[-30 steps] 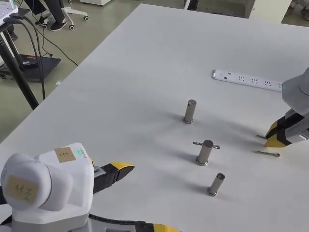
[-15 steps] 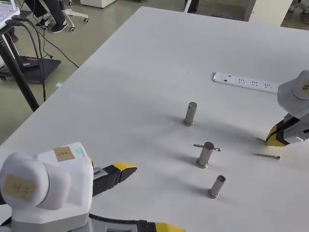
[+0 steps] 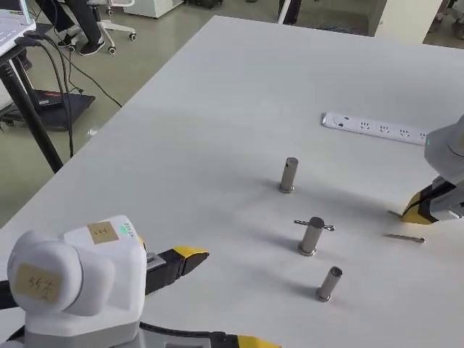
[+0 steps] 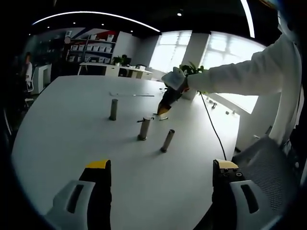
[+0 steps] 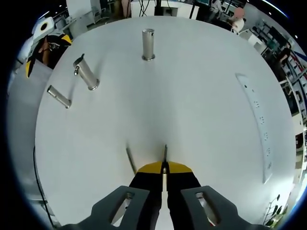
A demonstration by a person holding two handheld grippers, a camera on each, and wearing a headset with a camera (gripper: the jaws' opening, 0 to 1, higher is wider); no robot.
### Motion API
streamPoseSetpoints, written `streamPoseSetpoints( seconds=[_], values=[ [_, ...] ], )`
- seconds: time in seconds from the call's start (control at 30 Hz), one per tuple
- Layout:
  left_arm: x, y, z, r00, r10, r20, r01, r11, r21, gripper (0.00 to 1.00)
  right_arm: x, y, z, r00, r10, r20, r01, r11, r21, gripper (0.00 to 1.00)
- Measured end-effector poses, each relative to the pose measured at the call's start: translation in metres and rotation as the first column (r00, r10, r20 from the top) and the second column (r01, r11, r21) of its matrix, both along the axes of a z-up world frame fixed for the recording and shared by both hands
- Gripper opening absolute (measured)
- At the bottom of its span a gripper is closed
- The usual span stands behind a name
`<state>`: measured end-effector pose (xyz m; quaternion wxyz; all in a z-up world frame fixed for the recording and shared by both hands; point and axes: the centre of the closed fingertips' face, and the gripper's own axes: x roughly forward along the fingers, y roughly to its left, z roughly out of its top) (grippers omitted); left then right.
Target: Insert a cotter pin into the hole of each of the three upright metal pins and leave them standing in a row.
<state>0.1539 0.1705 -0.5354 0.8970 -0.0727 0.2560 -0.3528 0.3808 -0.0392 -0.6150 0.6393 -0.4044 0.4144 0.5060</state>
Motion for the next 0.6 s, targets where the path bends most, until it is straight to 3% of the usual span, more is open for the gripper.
streamPoseSetpoints(
  seconds=[0.23,0.33,0.6],
  values=[
    [0.001,-0.003,0.004,1.0,-0.015,0.013,0.015,1.0,0.007,0.87,0.0,-0.004,0.003,1.0,0.02,0.025,-0.02,1.0,-0.012,0.0],
    [0.006,-0.007,0.011,0.999,-0.019,0.038,0.019,1.0,-0.005,0.89,0.001,-0.008,0.009,0.996,0.039,0.079,-0.037,0.999,-0.025,0.0],
    [0.016,-0.026,0.024,0.995,-0.06,0.076,0.061,0.998,-0.008,0.9,-0.019,-0.009,0.038,0.989,0.038,0.143,-0.047,0.997,0.058,0.0]
  ],
)
